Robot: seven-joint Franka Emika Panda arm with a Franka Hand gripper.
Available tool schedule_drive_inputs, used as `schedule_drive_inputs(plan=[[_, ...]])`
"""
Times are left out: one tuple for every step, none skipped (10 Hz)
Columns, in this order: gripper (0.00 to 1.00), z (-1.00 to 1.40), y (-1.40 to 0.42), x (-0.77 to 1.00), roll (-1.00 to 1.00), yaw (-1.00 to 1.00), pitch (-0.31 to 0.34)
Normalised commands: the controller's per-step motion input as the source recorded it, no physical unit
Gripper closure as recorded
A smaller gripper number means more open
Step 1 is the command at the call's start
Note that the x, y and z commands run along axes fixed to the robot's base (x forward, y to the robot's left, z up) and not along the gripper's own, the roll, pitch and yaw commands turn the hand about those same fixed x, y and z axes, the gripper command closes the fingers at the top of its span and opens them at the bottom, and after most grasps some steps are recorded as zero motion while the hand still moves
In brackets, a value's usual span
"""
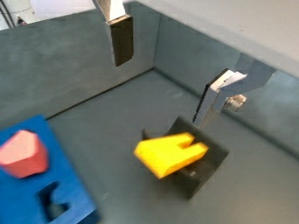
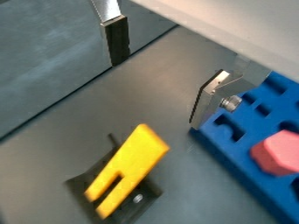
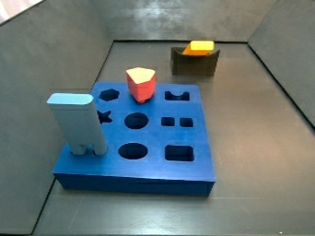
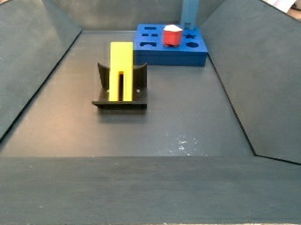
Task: Pick up the double-square object. Move up. Place the double-square object on the fixture. Regrasp the double-square object. Move to above the board. Insert the double-square object.
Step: Regrasp the double-square object.
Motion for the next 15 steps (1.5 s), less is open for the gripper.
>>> schedule_drive_inputs(plan=[[0.00,0.00,-0.02,0.01,1.00,0.03,0.008],[0.00,-0.01,-0.02,0.02,1.00,0.03,0.014],[0.00,0.00,-0.02,0.03,1.00,0.03,0.023],[0.00,0.00,-0.03,0.04,1.00,0.03,0.032],[0.00,-0.01,-0.03,0.06,1.00,0.04,0.050],[0.00,-0.01,-0.04,0.07,1.00,0.04,0.065],[0.00,-0.01,-0.04,0.08,1.00,0.05,0.078],[0.00,-0.01,-0.04,0.10,1.00,0.07,0.118],[0.00,-0.01,-0.05,0.11,1.00,0.08,0.146],[0.00,-0.01,-0.05,0.11,1.00,0.11,0.176],[0.00,-0.01,-0.05,0.12,0.92,0.15,0.203],[0.00,-0.01,-0.05,0.12,0.75,0.17,0.192],[0.00,-0.01,-0.06,0.12,0.63,0.19,0.177],[0.00,-0.01,-0.06,0.12,0.40,0.21,0.149],[0.00,-0.01,-0.04,0.11,0.27,0.22,0.122]])
